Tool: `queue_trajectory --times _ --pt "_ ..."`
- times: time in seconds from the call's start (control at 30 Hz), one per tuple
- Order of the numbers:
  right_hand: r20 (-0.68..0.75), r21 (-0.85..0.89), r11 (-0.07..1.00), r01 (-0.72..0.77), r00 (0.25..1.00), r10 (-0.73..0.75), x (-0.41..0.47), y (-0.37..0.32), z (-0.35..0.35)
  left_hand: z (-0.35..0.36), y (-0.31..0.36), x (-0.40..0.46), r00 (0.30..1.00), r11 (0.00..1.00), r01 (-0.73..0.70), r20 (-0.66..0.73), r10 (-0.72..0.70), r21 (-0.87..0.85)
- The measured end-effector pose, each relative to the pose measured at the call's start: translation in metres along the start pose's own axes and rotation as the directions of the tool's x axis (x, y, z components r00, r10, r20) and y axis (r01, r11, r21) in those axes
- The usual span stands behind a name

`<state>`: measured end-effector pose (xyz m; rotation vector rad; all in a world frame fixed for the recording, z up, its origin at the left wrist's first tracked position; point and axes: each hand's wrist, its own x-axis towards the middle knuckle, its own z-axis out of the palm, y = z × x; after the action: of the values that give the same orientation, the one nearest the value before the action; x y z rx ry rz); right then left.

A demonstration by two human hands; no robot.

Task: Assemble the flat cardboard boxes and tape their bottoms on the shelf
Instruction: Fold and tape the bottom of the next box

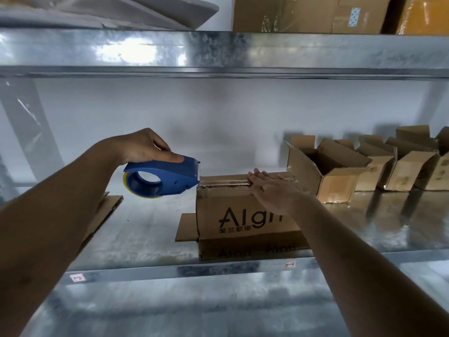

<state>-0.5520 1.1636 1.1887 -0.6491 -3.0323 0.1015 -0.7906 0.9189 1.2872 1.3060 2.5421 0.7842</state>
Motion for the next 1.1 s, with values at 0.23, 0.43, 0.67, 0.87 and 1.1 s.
queue_trajectory --times 0.23,0.43,0.67,0.87,1.1 --pt "-0.004 0.015 1.000 -0.021 1.000 0.021 -0.002 -0.002 -0.001 0.007 -0.027 -0.009 0.998 0.995 -0.004 -0.056 -0.002 -0.104" --pt "-0.021 -0.003 1.000 -0.013 1.000 0.013 -0.005 -0.005 -0.002 0.024 -0.060 -0.012 0.992 0.971 0.041 -0.104 -0.067 -0.234" --pt "0.048 0.175 0.984 -0.032 0.999 0.024 -0.004 -0.033 -0.025 0.057 -0.076 -0.010 0.985 0.944 -0.071 -0.171 0.015 -0.322" --pt "-0.204 0.331 0.932 0.150 0.975 -0.085 0.000 -0.111 -0.013 0.067 -0.076 -0.011 0.976 0.948 -0.134 -0.204 0.076 -0.288" --pt "-0.194 -0.045 0.998 -0.049 0.980 0.039 0.015 -0.113 0.025 0.075 -0.083 -0.006 0.975 0.938 -0.126 -0.215 0.056 -0.323"
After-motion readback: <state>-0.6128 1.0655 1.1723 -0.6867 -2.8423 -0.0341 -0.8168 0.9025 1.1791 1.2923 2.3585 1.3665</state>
